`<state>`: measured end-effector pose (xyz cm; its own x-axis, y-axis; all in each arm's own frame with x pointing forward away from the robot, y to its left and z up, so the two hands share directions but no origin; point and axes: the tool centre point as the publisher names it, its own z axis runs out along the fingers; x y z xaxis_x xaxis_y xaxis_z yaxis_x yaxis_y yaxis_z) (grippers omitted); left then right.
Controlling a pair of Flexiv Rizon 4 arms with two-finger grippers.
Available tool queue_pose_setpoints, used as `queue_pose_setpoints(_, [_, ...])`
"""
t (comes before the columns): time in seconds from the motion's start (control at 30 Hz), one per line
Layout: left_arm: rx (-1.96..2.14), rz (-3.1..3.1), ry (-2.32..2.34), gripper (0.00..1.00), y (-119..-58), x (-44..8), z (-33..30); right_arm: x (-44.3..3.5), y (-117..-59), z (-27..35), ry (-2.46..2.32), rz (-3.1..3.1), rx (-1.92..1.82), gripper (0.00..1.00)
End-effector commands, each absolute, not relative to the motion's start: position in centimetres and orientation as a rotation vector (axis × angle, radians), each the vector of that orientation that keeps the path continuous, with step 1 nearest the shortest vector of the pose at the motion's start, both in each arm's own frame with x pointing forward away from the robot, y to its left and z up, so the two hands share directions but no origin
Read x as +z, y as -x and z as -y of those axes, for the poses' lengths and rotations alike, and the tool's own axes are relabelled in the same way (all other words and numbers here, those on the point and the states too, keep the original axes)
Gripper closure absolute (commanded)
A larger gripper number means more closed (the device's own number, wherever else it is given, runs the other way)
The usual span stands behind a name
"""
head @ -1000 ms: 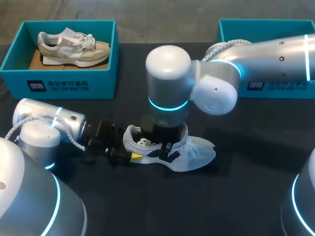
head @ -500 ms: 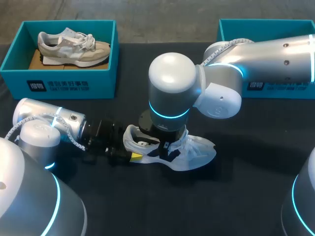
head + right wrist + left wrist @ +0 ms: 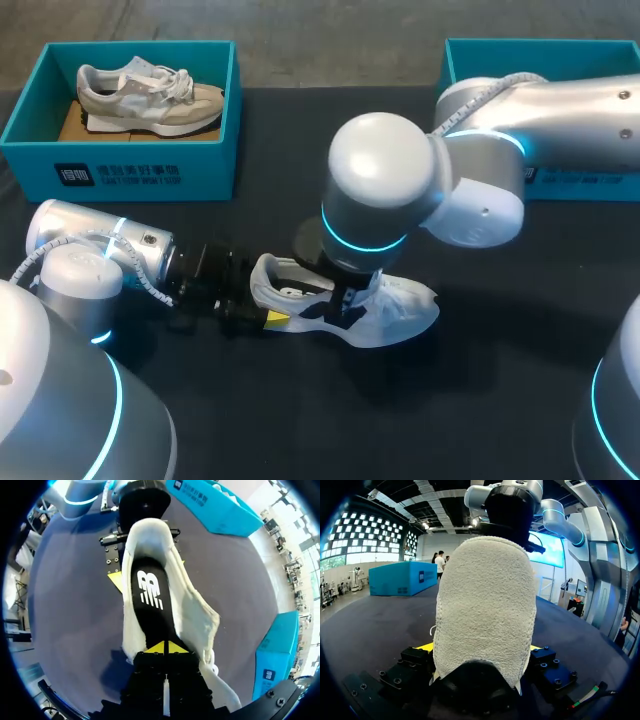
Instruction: Take the shoe out of the shoebox, open the shoe tongue, remove and reinsert the insole, then place the shoe into the shoebox
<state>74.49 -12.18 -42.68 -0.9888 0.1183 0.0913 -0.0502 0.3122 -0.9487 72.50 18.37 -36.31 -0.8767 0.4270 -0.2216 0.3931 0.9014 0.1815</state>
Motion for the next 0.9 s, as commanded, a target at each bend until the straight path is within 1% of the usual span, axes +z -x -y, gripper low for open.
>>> queue_pose_setpoints(0.03, [1.761,2.427,0.060,1.00,-74.6,-42.9,12.2,-35.3,-72.1,-17.5,-0.618,-2.784,0.230,1.00])
queue_pose_setpoints(0.3, [1.761,2.427,0.060,1.00,-74.6,-42.9,12.2,-34.5,-73.2,-18.2,-0.593,-2.764,0.281,1.00])
queue_pose_setpoints(0.47, [1.761,2.427,0.060,1.00,-74.6,-42.9,12.2,-34.3,-73.8,-19.0,-0.576,-2.755,0.235,1.00])
queue_pose_setpoints(0.9, [1.761,2.427,0.060,1.00,-74.6,-42.9,12.2,-37.4,-74.2,-20.8,-0.421,-2.768,0.187,1.00])
